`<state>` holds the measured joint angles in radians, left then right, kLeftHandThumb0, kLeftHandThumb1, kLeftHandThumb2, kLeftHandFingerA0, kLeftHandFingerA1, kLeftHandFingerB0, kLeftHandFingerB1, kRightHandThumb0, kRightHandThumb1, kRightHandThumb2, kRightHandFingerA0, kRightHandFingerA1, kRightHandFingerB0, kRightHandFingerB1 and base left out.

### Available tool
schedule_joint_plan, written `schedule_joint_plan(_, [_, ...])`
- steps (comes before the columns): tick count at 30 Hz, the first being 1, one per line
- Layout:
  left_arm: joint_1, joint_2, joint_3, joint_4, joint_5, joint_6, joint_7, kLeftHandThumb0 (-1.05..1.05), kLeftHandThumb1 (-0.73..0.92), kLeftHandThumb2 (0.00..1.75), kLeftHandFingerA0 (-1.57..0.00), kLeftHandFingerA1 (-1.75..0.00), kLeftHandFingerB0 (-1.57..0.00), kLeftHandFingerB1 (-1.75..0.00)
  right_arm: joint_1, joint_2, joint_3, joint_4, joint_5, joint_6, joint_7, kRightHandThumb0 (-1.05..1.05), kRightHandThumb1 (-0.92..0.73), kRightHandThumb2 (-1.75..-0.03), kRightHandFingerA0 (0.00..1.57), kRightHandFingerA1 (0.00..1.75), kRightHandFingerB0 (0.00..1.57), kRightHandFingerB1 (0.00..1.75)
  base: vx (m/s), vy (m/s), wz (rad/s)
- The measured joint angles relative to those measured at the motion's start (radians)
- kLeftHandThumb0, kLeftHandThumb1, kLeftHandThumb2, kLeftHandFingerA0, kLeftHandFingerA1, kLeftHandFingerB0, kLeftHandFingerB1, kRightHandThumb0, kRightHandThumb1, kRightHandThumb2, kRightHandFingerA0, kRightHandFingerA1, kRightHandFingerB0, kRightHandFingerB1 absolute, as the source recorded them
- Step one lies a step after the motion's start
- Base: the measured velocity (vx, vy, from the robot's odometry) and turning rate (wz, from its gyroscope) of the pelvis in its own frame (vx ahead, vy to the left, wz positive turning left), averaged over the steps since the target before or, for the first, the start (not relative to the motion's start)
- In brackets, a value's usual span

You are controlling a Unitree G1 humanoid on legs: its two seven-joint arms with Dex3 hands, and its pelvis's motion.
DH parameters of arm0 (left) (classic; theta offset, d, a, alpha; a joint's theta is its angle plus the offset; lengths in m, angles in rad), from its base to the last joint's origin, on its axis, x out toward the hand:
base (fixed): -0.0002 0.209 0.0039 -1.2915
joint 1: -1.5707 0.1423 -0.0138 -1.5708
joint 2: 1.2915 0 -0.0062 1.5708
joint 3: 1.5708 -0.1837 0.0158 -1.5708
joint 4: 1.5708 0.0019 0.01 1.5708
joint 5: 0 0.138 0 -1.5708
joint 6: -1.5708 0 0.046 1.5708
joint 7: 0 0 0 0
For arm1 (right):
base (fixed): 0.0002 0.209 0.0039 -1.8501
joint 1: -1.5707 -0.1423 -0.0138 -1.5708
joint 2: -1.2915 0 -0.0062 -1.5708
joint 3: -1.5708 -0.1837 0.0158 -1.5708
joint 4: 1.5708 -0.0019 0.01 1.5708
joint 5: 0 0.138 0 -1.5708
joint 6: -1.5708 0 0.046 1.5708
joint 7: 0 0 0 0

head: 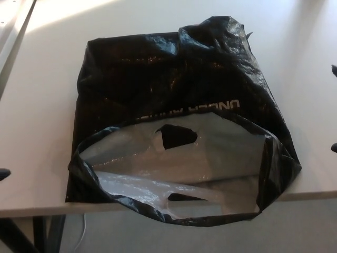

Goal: A plastic bag is kept infront of the robot in the middle of the desk and the robot uses both its hands to grab it from the top and lifts it up and then releases it.

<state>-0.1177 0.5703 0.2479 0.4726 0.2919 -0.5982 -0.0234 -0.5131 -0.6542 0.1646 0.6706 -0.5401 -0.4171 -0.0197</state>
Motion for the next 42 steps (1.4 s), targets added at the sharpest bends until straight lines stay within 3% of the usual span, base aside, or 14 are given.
schedule_joint_plan(5, [-0.055,0.029,-0.087,0.061,0.050,0.057,0.003,-0.54,0.31,0.53,-0.80,-1.67,-0.24,-0.30,-0.055,-0.017,0.080,0.056,-0.038,0.025,0.030,-0.85,-0.43,-0.58,0.89,0.89,0.00,0.04,0.00,0.000,0.00])
schedule_joint_plan(6, [-0.060,0.029,-0.097,0.065,0.056,0.063,0.004,-0.23,0.09,0.74,-1.14,-1.21,-0.08,-0.49,-0.059,-0.020,0.090,0.060,-0.042,0.028,0.037,-0.74,-0.35,-0.77,0.84,0.85,0.00,0.00,0.00,0.000,0.00])
schedule_joint_plan(7, [-0.068,0.030,-0.122,0.070,0.067,0.078,0.006,-0.23,0.09,0.74,-1.15,-1.22,-0.07,-0.49,-0.070,-0.027,0.111,0.065,-0.049,0.037,0.060,-0.89,-0.39,-0.65,0.71,0.54,0.00,0.03,0.00,0.000,0.00])
schedule_joint_plan(8, [-0.070,0.030,-0.133,0.071,0.073,0.084,0.008,-0.23,0.09,0.74,-1.15,-1.22,-0.07,-0.49,-0.075,-0.029,0.119,0.066,-0.051,0.040,0.070,-0.89,-0.39,-0.65,0.71,0.54,0.00,0.03,0.00,0.000,0.00])
schedule_joint_plan(9, [-0.072,0.029,-0.150,0.072,0.083,0.093,0.010,-0.51,0.29,0.54,-0.88,-1.66,-0.23,-0.31,-0.078,-0.035,0.128,0.066,-0.054,0.044,0.086,-0.90,-0.44,-0.59,0.79,0.53,0.00,0.06,0.00,0.000,0.00])
schedule_joint_plan(10, [-0.073,0.029,-0.155,0.072,0.086,0.097,0.010,-0.52,0.29,0.57,-0.91,-1.61,-0.19,-0.32,-0.079,-0.036,0.131,0.066,-0.054,0.046,0.091,-0.77,-0.33,-0.77,0.88,0.97,0.00,0.00,0.00,0.000,0.00])
schedule_joint_plan(11, [-0.075,0.029,-0.169,0.073,0.092,0.104,0.011,-0.53,0.29,0.58,-0.93,-1.60,-0.19,-0.33,-0.079,-0.040,0.133,0.066,-0.054,0.049,0.104,-0.91,-0.38,-0.66,0.88,1.10,0.00,0.03,0.00,0.000,0.00])
schedule_joint_plan(23, [-0.073,-0.002,-0.251,0.043,0.115,0.173,0.009,-0.52,0.36,0.53,-0.74,-1.73,-0.18,-0.28,-0.062,-0.049,0.118,0.013,-0.025,0.055,0.175,-0.89,-0.41,-0.63,0.83,1.16,0.00,0.02,0.00,0.000,0.00])
schedule_joint_plan(27, [-0.065,-0.030,-0.265,0.010,0.113,0.198,0.000,-0.56,0.34,0.63,-0.94,-1.45,-0.12,-0.32,-0.031,-0.048,0.105,-0.038,-0.011,0.058,0.193,-0.89,-0.50,-0.59,0.78,1.33,0.00,0.07,0.00,0.000,0.00])
schedule_joint_plan(31, [-0.056,-0.058,-0.269,-0.023,0.098,0.226,-0.016,-0.62,0.36,0.63,-0.90,-1.51,-0.12,-0.32,-0.005,-0.041,0.096,-0.079,0.003,0.066,0.209,-0.85,-0.39,-0.81,0.86,1.21,0.00,0.00,0.00,0.000,0.00])
schedule_joint_plan(32, [-0.055,-0.063,-0.271,-0.030,0.096,0.233,-0.019,-0.30,0.15,0.78,-1.17,-1.24,0.00,-0.47,-0.001,-0.038,0.095,-0.084,0.006,0.067,0.210,-0.83,-0.37,-0.80,0.89,1.22,0.00,0.03,0.00,0.000,0.00])
schedule_joint_plan(33, [-0.053,-0.072,-0.274,-0.040,0.095,0.244,-0.022,-0.30,0.15,0.78,-1.13,-1.22,0.00,-0.47,0.004,-0.029,0.094,-0.090,0.009,0.069,0.213,-0.89,-0.51,-0.58,0.83,1.24,0.00,0.08,0.00,0.000,0.00])
schedule_joint_plan(36, [-0.052,-0.100,-0.283,-0.055,0.095,0.267,-0.024,-0.31,0.17,0.80,-1.15,-1.23,0.00,-0.47,0.010,-0.001,0.096,-0.091,0.017,0.072,0.216,-0.85,-0.39,-0.82,0.89,1.15,0.00,0.00,0.00,0.000,0.00])
schedule_joint_plan(42, [-0.050,-0.138,-0.309,-0.084,0.097,0.279,-0.022,-0.32,0.17,0.80,-1.09,-1.21,0.00,-0.47,0.010,0.039,0.113,-0.083,0.017,0.080,0.217,-0.89,-0.52,-0.58,0.80,1.21,0.00,0.00,0.00,0.000,0.00])
